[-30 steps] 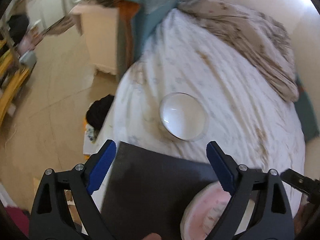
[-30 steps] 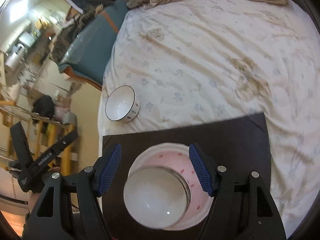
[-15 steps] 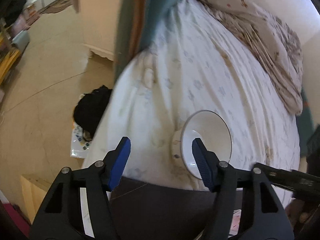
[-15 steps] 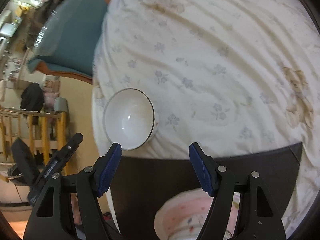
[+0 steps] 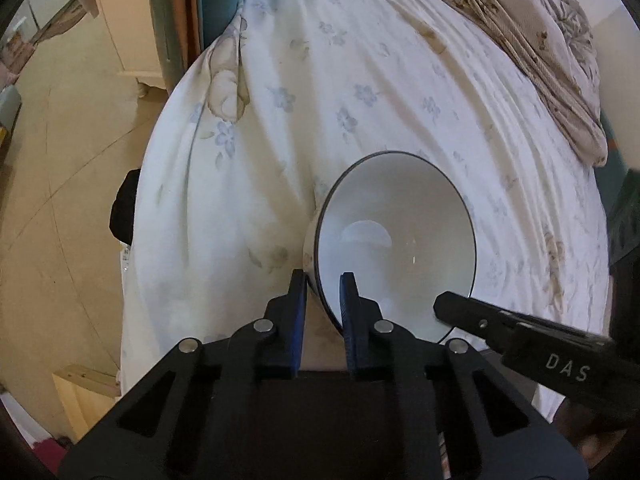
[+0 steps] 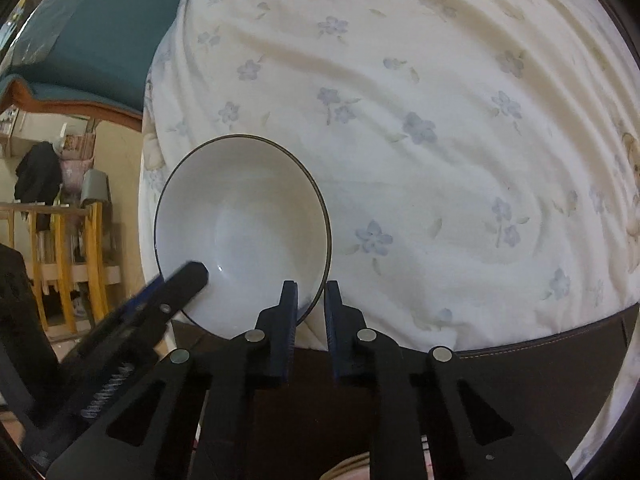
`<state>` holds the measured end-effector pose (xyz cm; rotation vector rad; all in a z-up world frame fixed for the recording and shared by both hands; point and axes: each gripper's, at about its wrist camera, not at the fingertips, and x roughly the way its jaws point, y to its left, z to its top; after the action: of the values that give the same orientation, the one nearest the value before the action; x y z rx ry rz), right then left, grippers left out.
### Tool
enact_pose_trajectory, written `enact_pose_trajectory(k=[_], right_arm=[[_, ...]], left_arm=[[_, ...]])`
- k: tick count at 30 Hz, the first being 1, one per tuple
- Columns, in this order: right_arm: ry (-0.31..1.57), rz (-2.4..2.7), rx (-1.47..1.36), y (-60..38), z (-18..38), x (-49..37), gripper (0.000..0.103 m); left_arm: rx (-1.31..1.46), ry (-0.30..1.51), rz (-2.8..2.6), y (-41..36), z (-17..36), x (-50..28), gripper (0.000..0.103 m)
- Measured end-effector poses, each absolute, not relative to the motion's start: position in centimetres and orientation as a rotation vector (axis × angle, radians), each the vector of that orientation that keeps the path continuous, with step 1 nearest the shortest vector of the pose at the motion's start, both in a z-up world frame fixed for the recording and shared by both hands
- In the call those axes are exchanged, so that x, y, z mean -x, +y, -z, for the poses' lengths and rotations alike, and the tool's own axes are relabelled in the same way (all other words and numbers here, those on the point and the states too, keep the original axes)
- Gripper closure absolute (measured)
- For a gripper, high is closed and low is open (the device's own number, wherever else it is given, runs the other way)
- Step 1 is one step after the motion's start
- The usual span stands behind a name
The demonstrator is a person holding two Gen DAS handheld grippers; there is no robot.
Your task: Organize plates and bowls
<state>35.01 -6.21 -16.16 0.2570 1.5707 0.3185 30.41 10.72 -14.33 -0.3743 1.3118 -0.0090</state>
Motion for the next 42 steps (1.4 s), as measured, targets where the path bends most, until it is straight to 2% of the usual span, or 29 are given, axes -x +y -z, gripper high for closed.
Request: enact_pose_trajectory(k=[15,28,35,42], right_arm=[[1.464,-0.358,-0.261,-7.3,12.0,-31.4,0.088],[1.323,-0.400,-0.295,-14.0,3.7,-23.9,0.088],[1.282,-0.412,-0.297,-17.1,1.3,-19.1,0.088],[1.279,-0.403,-0.287,-19.6,1.3,-15.1,0.088]], left_arm=[[0.202,1.259,0.040,7.7,9.2,-27.5,0.090],[0.118,1.131,0.173,1.4,1.5,-20.2,0.090],[0.083,1.104,0.175,-2.1,0.4,-15.6,0.090],[0.056,1.093,0.230,-4.2,0.1,-12.1,0.090]])
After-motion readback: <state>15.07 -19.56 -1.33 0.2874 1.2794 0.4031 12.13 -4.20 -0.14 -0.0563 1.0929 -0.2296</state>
